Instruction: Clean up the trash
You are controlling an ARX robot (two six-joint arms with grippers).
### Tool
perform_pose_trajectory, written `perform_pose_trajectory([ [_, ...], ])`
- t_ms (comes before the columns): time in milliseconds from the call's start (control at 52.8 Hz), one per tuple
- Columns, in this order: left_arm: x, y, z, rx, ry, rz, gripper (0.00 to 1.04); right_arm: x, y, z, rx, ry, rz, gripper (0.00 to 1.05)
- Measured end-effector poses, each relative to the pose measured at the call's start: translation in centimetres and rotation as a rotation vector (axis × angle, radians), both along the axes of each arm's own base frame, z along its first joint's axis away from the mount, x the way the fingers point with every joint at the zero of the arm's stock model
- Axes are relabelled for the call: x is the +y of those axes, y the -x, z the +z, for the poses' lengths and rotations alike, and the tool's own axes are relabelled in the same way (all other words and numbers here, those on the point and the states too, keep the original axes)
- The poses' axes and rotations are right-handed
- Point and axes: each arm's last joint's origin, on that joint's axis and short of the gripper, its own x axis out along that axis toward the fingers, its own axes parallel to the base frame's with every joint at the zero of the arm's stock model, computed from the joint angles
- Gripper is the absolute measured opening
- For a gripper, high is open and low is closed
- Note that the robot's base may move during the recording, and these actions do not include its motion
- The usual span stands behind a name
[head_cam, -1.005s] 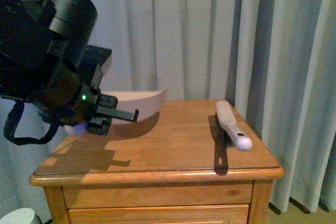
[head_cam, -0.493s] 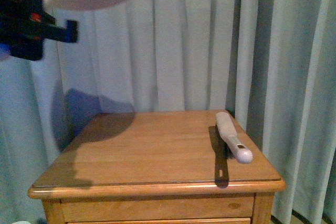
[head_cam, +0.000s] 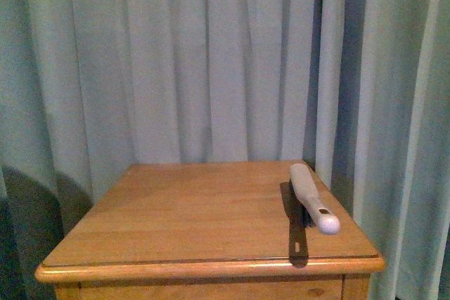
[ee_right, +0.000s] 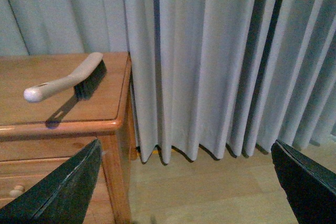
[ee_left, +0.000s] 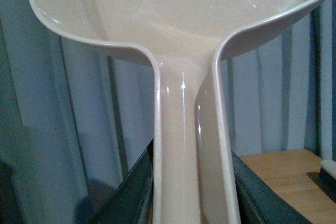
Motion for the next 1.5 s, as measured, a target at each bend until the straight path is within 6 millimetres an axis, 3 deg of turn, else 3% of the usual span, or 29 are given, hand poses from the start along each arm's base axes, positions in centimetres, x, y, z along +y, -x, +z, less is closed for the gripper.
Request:
perform_pose_trajectory([
  [95, 0.5, 1.7, -0.4, -0.019, 0.006, -0.017, 0.28, 0.0, 0.0, 0.0, 0.000, 0.000, 0.000, 0.97],
  [208, 0.8, 2.0, -0.6, -0.018, 0.023, -0.007, 0.28, 0.0, 0.0, 0.0, 0.000, 0.000, 0.000, 0.97],
  [322, 0.8, 2.0, -0.7, -0.015, 0.030, -0.010, 0.28, 0.4, -0.6, 0.0, 0.190, 0.055, -0.197, 0.97],
  [493, 0.8, 2.0, -0.7, -0.015, 0.031, -0.016, 0.28, 2.0, -3.5, 3.8, 0.282, 0.089, -0.099, 0.97],
  [644, 0.8, 2.0, -0.7, -0.015, 0.031, -0.016, 0.28, 3.3, -7.7, 7.9, 0.412, 0.037, -0.025, 0.97],
  [758, 0.8, 2.0, -0.7, -0.015, 0.031, -0.016, 0.28, 4.8, -12.0, 11.0, 0.492, -0.013, -0.012, 0.97],
  [948, 0.8, 2.0, -0.7, -0.015, 0.031, -0.017, 0.28, 8.3, -18.0, 13.1, 0.642, -0.077, 0.010, 0.97],
  [1099, 0.8, 2.0, -0.7, -0.015, 0.031, -0.015, 0.28, 11.1, -21.2, 13.2, 0.730, -0.130, 0.016, 0.97],
  [1346, 0.8, 2.0, -0.7, -0.015, 0.031, -0.016, 0.28, 15.2, -25.7, 10.4, 0.846, -0.157, -0.016, 0.97],
  [1497, 0.8, 2.0, -0.7, -0.015, 0.031, -0.016, 0.28, 16.4, -27.7, 9.5, 0.881, -0.176, -0.035, 0.97],
])
